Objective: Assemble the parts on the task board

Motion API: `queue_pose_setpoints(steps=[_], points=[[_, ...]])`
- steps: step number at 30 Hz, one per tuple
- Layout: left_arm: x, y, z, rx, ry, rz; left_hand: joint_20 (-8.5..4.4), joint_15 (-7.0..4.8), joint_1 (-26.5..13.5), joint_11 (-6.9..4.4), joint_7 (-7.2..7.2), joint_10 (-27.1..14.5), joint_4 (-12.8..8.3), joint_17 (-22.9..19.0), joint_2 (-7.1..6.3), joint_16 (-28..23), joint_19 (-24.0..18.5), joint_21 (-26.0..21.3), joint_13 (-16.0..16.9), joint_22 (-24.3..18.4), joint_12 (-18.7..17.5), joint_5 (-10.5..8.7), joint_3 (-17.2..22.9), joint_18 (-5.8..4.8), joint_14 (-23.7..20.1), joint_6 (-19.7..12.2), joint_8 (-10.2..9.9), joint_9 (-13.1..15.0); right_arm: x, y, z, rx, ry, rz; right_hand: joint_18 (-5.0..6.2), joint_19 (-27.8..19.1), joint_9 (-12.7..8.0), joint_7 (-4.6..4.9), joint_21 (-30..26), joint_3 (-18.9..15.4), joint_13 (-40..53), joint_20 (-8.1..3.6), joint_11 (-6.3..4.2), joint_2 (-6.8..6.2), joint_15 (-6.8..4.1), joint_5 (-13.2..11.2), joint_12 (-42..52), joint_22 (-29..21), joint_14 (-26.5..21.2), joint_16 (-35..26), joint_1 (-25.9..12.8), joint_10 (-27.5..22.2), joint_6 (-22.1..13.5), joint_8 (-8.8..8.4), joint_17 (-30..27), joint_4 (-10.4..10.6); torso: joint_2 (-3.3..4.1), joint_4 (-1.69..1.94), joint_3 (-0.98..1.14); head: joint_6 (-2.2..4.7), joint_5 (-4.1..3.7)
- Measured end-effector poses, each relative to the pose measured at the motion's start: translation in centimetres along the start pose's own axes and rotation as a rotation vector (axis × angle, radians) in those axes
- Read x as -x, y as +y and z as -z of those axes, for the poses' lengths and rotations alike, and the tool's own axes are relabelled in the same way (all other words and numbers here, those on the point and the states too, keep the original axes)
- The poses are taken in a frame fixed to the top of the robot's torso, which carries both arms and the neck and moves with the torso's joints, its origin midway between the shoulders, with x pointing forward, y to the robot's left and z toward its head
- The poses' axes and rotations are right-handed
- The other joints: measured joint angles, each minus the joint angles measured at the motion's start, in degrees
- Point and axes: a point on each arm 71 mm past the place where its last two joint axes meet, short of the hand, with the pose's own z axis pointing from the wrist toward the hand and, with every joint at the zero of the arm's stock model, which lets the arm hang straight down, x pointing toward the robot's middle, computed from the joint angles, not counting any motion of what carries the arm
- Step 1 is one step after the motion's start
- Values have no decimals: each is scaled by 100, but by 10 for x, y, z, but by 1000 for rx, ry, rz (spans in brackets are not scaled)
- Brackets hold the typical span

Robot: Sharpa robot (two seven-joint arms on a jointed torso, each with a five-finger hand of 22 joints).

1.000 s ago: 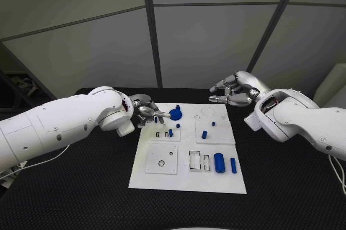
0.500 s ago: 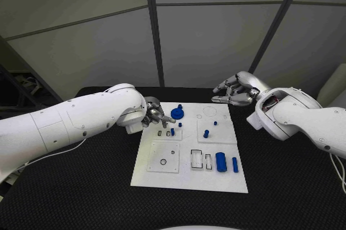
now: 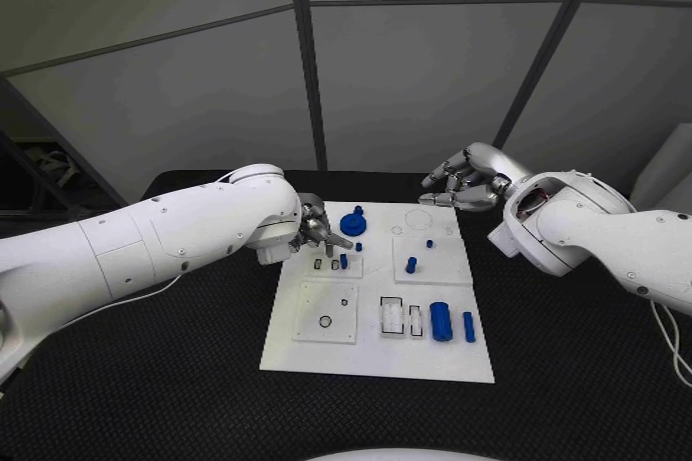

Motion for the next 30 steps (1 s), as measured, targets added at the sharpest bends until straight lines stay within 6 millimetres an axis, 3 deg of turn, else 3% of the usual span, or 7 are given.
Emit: queue_pose_setpoints(steps=[4,20,23,30], points=[[1,-1,-2,11,-2,-9,-1,0,44,0,3,0,0,0,-44,-35,-113,-73,-70,-159,-211,44,0,-1,0,-80,0,56,-1,0,-1,-3,4,5,-1,0,0,3,-45,-9,-161,0,10,0,0,0,-203,0,0,-45,0,-72,-39,-30,-38,21,2,2,-4,-15,-31],[0,-9,-7,17,15,-41,20,0,44,23,3,-23,18,-1,-44,-44,-134,-78,-41,-179,-212,44,-18,-1,0,-80,-24,91,-4,2,-3,-8,18,10,-1,0,-1,3,-93,-6,-349,0,10,0,0,0,-396,0,0,-99,0,-112,-80,-38,-70,50,7,22,-10,-103,-115],[-1,-10,-7,17,18,-45,20,0,67,23,3,-23,18,-1,-67,-44,-134,-78,-29,-179,-211,44,-18,-2,0,-80,-24,106,-4,2,-3,-9,19,11,90,-22,-1,23,-93,-5,-364,21,10,0,0,0,-396,0,0,-99,0,-112,-101,-38,-82,50,8,24,-12,-118,-115],[-2,-14,-8,15,27,-54,20,0,66,23,24,-23,18,-1,-67,-44,-134,-78,-18,-174,-211,44,-18,-2,0,-100,-24,120,-5,3,-3,-8,21,11,89,-21,-1,23,-127,-5,-391,21,10,0,0,0,-439,0,0,-133,0,-153,-101,-38,-100,50,8,34,-15,-144,-127]])
